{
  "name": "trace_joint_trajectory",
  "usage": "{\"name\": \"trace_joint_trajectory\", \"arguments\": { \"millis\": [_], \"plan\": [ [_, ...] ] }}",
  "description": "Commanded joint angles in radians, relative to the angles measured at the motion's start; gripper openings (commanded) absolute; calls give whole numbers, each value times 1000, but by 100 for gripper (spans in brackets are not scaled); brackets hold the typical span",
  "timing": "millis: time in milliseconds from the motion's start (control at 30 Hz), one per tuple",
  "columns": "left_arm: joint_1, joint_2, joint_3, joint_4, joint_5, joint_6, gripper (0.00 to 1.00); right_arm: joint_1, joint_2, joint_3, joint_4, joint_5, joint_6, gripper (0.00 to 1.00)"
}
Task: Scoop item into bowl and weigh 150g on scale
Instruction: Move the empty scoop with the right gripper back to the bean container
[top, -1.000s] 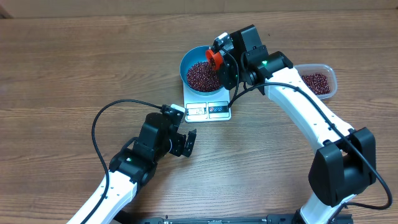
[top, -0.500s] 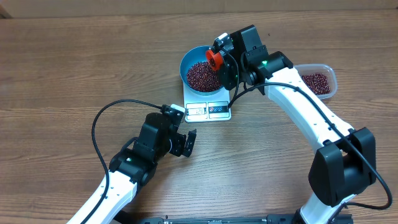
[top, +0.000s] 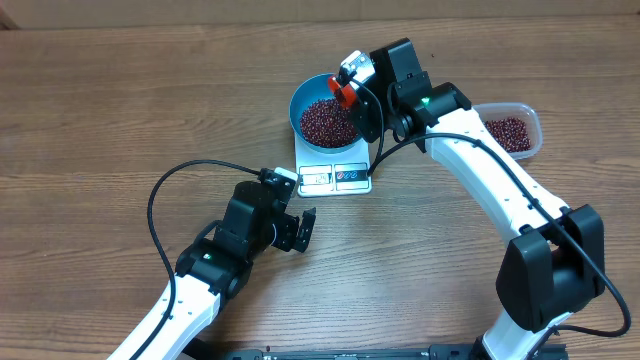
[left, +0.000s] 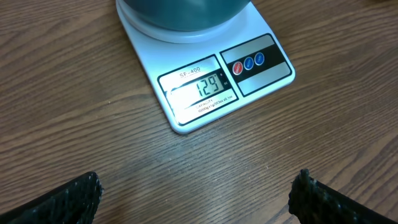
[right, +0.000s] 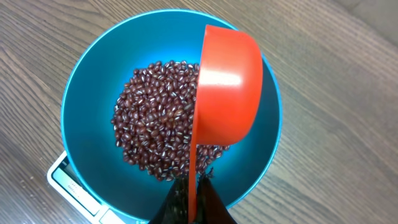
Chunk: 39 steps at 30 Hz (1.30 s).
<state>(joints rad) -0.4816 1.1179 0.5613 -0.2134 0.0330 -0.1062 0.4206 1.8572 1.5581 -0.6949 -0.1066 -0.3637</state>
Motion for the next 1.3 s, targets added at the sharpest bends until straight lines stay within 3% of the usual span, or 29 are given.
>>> {"name": "trace_joint_trajectory", "arguments": {
  "millis": [0, 367, 633, 867, 1100, 1267],
  "plan": [
    [4, 6, -4, 0, -7, -14, 100, 1, 0, 28, 16, 30, -40, 4],
    [4, 6, -4, 0, -7, -14, 100, 16, -1, 30, 21, 74, -138, 4],
    [4, 6, -4, 0, -7, -14, 100, 82, -2, 47, 13, 242, -169, 4],
    [4, 6, -4, 0, -7, -14, 99, 103, -2, 47, -6, 264, -168, 4],
    [4, 6, -4, 0, -7, -14, 100, 94, -16, 48, -10, 252, -69, 4],
    [4, 6, -4, 0, -7, -14, 100, 30, -78, 48, -23, 105, 6, 4]
  ]
}}
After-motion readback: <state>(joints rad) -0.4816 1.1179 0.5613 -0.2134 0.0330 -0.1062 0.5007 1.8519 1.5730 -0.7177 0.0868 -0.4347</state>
